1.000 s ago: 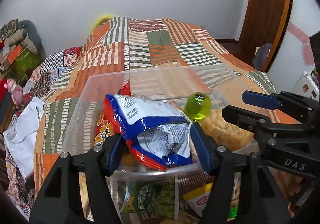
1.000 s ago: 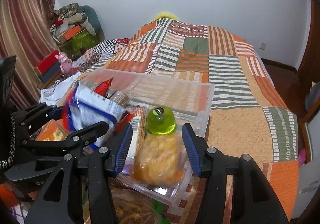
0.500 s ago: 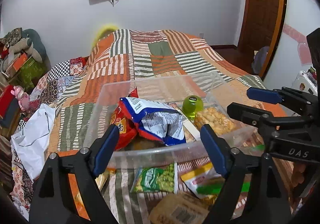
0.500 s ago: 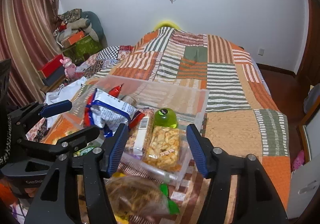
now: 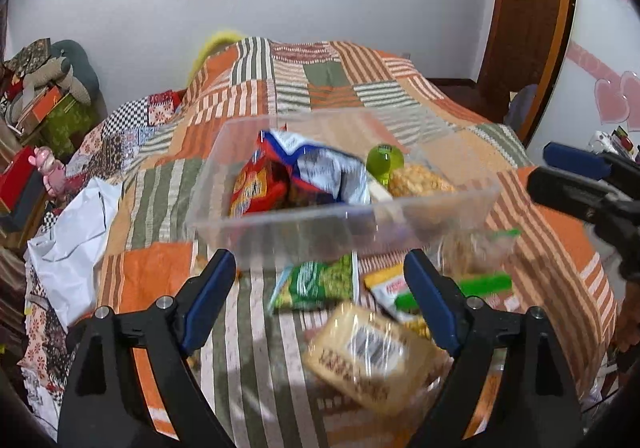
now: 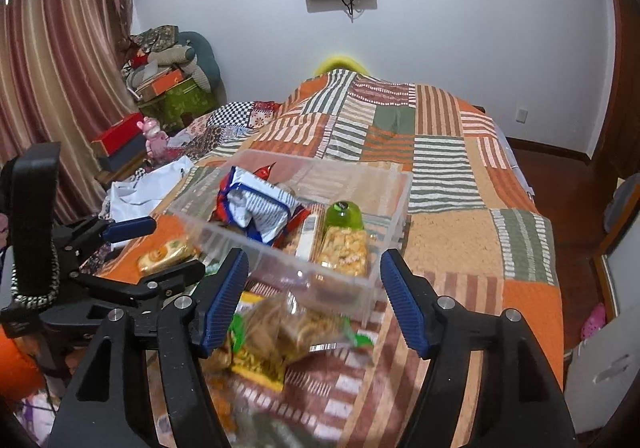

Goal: Organize snacks
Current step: 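Grasp the cream biscuit pack with the left gripper while the right grasps the green-strip clear bag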

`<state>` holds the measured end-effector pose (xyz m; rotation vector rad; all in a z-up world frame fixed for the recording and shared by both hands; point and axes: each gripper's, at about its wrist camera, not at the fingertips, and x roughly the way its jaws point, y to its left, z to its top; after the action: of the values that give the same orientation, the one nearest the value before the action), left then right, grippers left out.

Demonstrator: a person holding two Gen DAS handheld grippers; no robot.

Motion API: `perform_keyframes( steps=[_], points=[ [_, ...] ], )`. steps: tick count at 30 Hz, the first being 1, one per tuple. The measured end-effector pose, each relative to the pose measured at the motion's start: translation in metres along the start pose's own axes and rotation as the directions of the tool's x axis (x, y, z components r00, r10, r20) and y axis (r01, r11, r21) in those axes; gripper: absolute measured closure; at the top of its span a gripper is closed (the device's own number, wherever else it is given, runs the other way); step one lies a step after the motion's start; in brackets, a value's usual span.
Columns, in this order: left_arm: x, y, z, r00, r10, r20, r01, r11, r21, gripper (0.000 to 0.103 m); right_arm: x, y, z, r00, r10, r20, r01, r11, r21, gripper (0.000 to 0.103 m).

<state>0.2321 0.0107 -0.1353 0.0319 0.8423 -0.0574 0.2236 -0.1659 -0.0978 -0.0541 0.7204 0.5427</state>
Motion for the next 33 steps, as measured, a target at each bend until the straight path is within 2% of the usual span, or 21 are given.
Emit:
perform_keyframes(
  steps=[4, 10, 14, 17, 20, 23, 28, 33],
  points=[
    [-0.001, -0.001, -0.016, 0.999, -0.011, -0.032, 0.01, 1.0, -0.006, 0.016, -0.005, 0.002, -0.01, 1.0, -0.006, -0.003, 0.006, 1.0, 0.004, 0.033],
    [0.004, -0.007, -0.035, 0.996, -0.042, -0.076, 0.041, 0.999, -0.024, 0.016, 0.0, 0.001, -0.028, 0.999, 0.002, -0.034, -0.001, 0.999, 0.032, 0.033],
    [0.008, -0.009, -0.038, 0.997, -0.038, -0.068, 0.034, 0.998, -0.052, 0.013, 0.006, -0.002, -0.037, 0.998, 0.01, -0.064, -0.007, 0.999, 0.051, 0.033],
    [0.013, -0.005, -0.043, 0.996, -0.06, -0.072, 0.055, 0.996, -0.072, 0.012, 0.012, -0.003, -0.042, 0.996, 0.026, -0.082, -0.02, 0.997, 0.068, 0.033],
    [0.012, 0.001, -0.048, 0.996, -0.062, -0.062, 0.058, 0.996, -0.062, 0.01, 0.016, -0.001, -0.043, 0.995, 0.033, -0.093, -0.027, 0.997, 0.068, 0.033],
    [0.008, 0.009, -0.055, 0.998, -0.034, -0.051, 0.032, 0.999, -0.04, 0.008, 0.024, 0.001, -0.044, 0.993, 0.031, -0.113, -0.024, 0.998, 0.061, 0.033],
    [0.007, 0.026, -0.058, 0.997, -0.021, -0.075, 0.016, 0.998, -0.065, 0.007, 0.036, 0.0, -0.05, 0.988, 0.024, -0.15, -0.016, 0.998, 0.058, 0.033],
    [0.004, 0.025, -0.046, 0.994, -0.076, -0.072, 0.067, 0.989, -0.13, 0.007, 0.04, -0.002, -0.053, 0.985, 0.038, -0.168, -0.026, 0.997, 0.068, 0.033]
  ],
)
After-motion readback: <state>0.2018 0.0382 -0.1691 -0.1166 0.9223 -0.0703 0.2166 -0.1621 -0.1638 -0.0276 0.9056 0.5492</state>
